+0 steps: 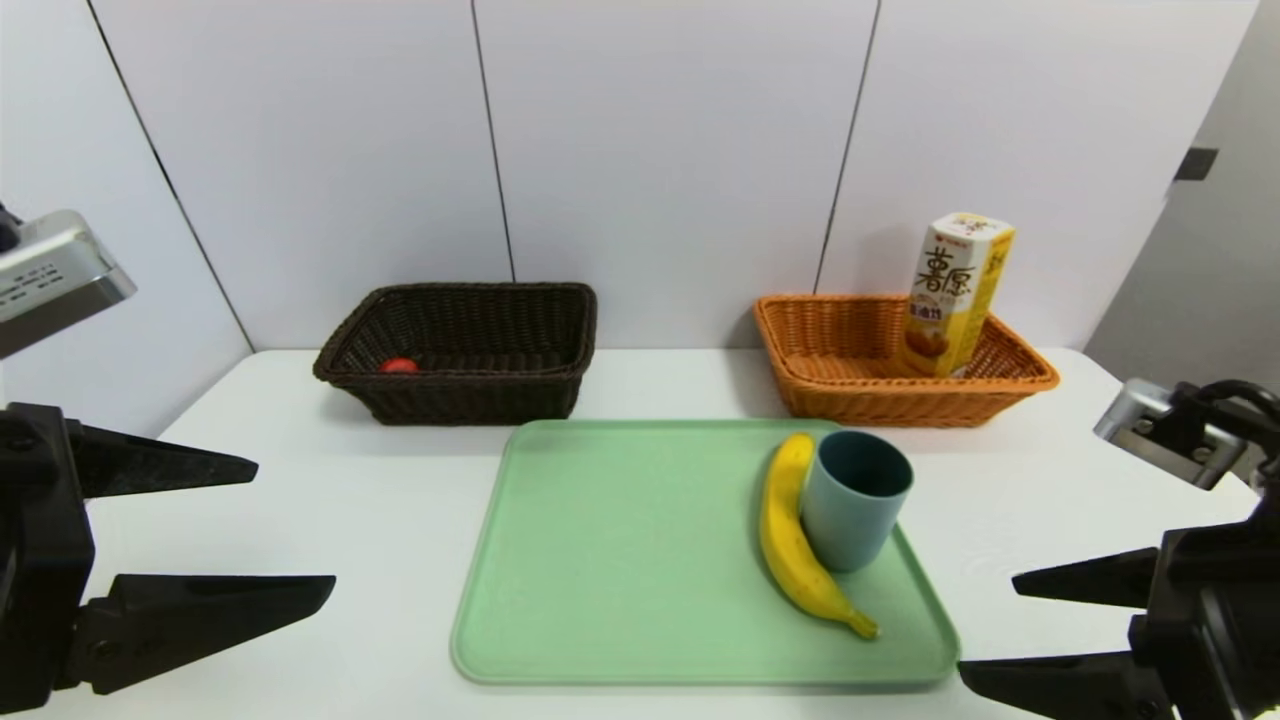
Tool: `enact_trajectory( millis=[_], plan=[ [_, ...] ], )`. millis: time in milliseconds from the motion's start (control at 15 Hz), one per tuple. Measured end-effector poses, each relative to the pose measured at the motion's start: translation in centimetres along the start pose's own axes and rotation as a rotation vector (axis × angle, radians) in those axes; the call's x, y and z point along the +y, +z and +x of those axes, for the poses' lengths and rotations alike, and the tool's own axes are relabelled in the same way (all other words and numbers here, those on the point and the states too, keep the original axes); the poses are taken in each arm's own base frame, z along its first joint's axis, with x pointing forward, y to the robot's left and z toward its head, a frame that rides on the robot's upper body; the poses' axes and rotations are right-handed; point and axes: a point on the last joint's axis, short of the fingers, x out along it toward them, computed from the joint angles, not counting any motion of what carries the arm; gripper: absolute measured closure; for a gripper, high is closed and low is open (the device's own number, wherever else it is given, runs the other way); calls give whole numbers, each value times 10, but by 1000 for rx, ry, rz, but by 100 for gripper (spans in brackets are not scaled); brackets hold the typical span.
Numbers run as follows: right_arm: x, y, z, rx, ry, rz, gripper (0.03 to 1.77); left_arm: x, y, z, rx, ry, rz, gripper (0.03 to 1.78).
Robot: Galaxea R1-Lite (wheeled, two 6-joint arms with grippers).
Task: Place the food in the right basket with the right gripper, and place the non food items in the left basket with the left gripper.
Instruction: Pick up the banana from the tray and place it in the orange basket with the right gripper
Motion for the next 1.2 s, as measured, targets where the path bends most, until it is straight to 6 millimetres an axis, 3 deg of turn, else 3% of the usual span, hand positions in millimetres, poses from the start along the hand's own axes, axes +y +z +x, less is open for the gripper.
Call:
enact_trajectory(
  millis=[667,1200],
  plan=[
    [13,8,66,164,-8,-104,10,1,0,8,27,-5,2,12],
    [18,12,93,118,-62,-157,10,2,1,16,52,-5,-3,12]
  ],
)
